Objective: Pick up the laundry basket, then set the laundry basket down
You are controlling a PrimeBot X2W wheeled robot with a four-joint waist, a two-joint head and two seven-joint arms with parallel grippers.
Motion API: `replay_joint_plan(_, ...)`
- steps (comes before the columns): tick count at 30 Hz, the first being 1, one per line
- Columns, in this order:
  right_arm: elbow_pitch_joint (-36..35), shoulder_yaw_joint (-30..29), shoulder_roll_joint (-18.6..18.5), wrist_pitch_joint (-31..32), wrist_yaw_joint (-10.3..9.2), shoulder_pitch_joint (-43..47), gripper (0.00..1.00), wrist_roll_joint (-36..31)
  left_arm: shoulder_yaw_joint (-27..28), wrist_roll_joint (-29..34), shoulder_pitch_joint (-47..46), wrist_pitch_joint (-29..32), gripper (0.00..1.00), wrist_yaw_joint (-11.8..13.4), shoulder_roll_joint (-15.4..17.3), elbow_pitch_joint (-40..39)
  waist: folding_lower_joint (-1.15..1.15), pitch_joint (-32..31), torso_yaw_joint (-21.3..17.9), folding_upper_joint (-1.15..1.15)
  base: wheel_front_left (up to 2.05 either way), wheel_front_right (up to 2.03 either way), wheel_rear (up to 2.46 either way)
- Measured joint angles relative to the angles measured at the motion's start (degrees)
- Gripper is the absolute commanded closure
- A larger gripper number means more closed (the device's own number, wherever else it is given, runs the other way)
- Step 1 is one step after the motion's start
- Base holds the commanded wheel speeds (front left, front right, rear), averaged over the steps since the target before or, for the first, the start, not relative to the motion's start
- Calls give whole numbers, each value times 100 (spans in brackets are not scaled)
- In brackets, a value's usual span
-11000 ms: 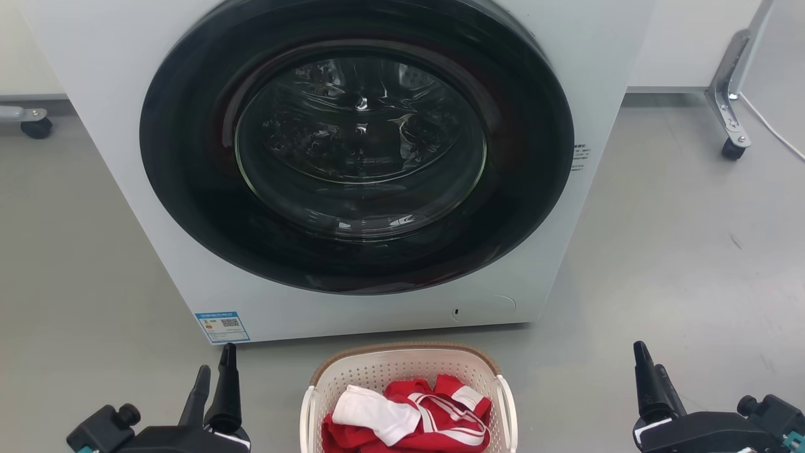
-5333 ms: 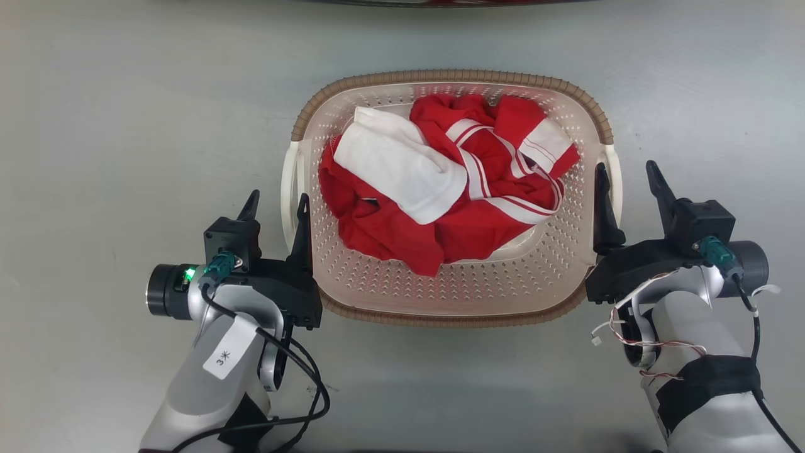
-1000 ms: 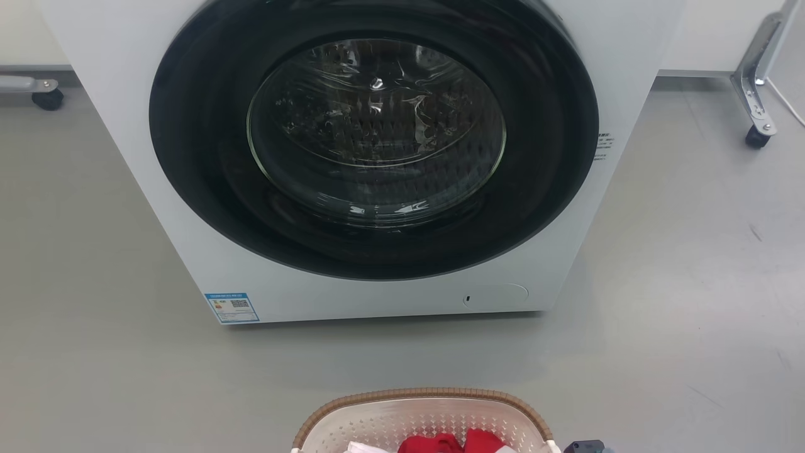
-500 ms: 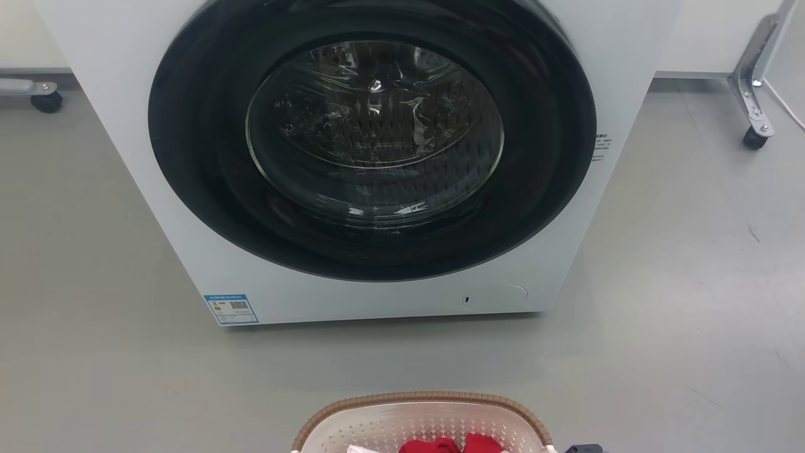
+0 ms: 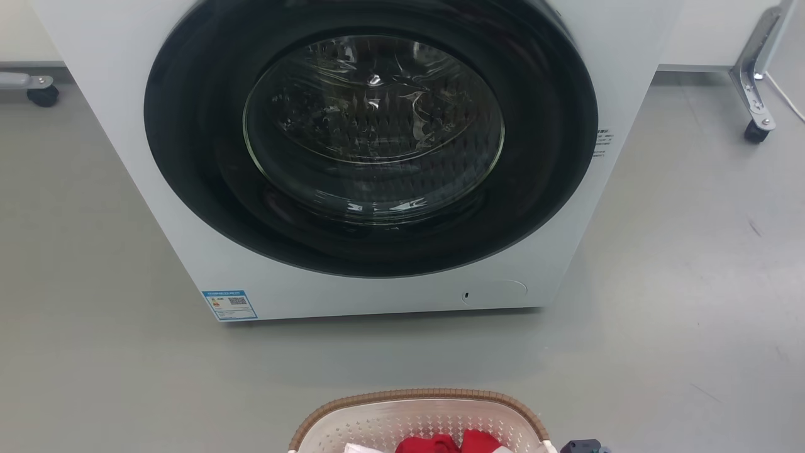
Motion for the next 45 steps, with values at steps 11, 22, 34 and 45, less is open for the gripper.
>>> replay_joint_plan(11, 2, 103, -5, -97, 0, -160, 100, 100, -8, -2, -127, -49, 100, -1, 10, 26, 0, 222, 1, 0, 0, 0, 0)
replay_joint_plan(22, 24, 5, -8, -247, -8, -995, 100, 185, -13, 58, -985, -152, 100, -2, 124, -25, 1, 767, 12, 0, 0, 0, 0)
replay_joint_plan(34, 231, -162, -14, -452, -8, -2068, 100, 181, -11, 170, -1952, -259, 100, 9, 177, -148, 1, 1594, 87, 1, 0, 0, 0)
replay_joint_plan(45, 556, -307, -2, -702, 3, -2723, 100, 94, -42, 268, -2559, -333, 100, 14, 146, -163, 2, 2510, 189, 1, 0, 0, 0)
